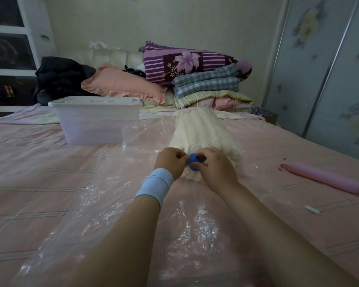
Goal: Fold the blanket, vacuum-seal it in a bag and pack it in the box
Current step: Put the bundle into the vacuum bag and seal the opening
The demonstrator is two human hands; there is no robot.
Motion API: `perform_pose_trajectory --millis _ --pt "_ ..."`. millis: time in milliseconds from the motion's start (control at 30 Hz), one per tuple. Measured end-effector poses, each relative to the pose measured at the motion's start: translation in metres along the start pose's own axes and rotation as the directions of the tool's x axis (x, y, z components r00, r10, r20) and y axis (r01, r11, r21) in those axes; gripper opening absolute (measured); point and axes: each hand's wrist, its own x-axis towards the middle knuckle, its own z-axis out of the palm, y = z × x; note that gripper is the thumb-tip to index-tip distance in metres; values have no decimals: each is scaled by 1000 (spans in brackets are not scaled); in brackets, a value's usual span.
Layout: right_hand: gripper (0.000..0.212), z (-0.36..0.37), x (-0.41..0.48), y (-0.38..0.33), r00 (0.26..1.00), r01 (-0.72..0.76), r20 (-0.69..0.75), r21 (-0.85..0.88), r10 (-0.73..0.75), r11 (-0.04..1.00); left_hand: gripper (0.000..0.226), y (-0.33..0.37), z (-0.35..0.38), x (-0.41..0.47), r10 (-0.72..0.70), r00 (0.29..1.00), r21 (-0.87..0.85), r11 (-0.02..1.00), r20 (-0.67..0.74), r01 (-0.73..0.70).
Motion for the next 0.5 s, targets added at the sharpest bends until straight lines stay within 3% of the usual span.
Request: perform_pose_trajectory --millis 100,233,333,400,500 --pt "31 1 -2 -4 999 34 29 67 -36 997 17 0 -1 -1 8 1000 10 1000 -7 -8" --pt "40 0 -3 -8 989 -142 -55 -34 140 989 16 -1 -1 -2 0 1000 -3 1000 4 0" --pt "26 0 -1 -5 997 -77 -5 39 78 996 17 -1 -2 -2 1 1000 -13 1000 16 -1" --pt "34 2 -3 -6 1000 -31 11 106 30 994 16 -1 -2 -2 5 1000 -8 1000 14 -5" --pt "38 -1 -5 -9 985 -169 -39 35 170 985 15 -2 -2 -2 -4 1000 -20 1000 6 4"
